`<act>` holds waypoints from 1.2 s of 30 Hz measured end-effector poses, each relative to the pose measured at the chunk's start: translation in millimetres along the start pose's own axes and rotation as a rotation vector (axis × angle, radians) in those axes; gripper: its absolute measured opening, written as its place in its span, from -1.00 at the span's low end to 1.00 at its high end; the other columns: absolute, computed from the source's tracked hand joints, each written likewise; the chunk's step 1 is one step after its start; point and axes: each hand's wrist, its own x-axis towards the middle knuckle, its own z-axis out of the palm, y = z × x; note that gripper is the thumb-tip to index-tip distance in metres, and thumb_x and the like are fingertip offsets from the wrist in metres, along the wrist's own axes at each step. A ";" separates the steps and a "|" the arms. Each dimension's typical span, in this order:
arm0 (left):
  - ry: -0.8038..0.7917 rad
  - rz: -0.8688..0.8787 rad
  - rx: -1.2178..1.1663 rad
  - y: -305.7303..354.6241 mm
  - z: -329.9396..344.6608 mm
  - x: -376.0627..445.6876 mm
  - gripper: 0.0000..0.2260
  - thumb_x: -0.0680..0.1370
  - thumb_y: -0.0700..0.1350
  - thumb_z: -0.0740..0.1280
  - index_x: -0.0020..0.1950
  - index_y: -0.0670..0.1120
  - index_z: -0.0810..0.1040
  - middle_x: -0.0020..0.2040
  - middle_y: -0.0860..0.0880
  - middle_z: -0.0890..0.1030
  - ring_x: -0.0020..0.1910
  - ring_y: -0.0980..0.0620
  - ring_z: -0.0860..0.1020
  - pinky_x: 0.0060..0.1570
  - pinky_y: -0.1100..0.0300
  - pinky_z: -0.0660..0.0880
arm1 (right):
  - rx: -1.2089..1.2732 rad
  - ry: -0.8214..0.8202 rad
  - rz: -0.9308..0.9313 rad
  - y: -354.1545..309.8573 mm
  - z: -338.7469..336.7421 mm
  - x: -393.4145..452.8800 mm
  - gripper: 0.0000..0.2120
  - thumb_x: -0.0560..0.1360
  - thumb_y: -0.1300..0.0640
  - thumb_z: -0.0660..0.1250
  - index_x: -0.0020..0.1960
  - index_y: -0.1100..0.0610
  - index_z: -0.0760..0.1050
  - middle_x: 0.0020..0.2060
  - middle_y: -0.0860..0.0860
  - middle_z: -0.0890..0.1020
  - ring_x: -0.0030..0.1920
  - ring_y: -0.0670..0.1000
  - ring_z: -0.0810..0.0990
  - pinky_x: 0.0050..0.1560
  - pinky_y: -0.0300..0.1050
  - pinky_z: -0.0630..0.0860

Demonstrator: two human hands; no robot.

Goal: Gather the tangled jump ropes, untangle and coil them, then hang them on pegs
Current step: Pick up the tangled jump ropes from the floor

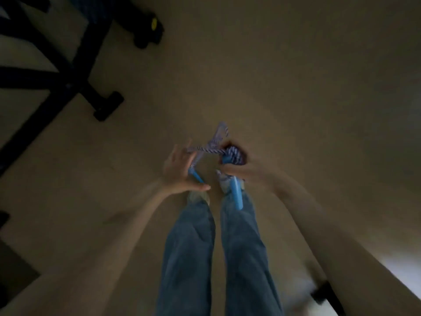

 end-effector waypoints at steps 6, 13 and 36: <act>-0.112 0.359 -0.089 177.2 -76.8 -77.3 -0.84 0.40 -0.19 0.45 -0.06 -0.15 0.54 -0.11 -0.06 0.58 -0.09 -0.02 0.55 -0.04 0.14 0.43 | 0.177 0.230 -0.155 -164.8 -39.4 -177.6 -0.79 0.31 0.34 0.24 -0.12 0.09 0.44 -0.25 0.08 0.51 -0.21 -0.02 0.49 -0.13 -0.18 0.44; -0.281 0.292 -0.505 317.9 -143.9 -103.0 -0.88 0.52 -0.18 0.32 -0.12 -0.04 0.39 -0.43 0.07 0.33 -0.59 0.22 0.25 -0.63 0.37 0.23 | 0.023 0.713 0.001 -133.4 -98.0 -277.4 -0.57 0.35 0.52 0.34 0.17 0.27 0.42 0.10 0.22 0.52 -0.01 -0.15 0.49 0.04 -0.24 0.43; -0.472 0.157 -0.317 892.7 -106.1 171.6 -0.87 0.59 -0.12 0.17 -0.13 -0.07 0.44 -0.31 -0.02 0.52 -0.44 0.10 0.45 -0.50 0.33 0.40 | 1.131 1.435 -0.456 -149.4 -607.7 -390.9 -0.81 0.50 0.37 0.21 -0.26 0.18 0.37 -0.55 0.00 0.38 -0.54 -0.02 0.39 -0.48 -0.20 0.38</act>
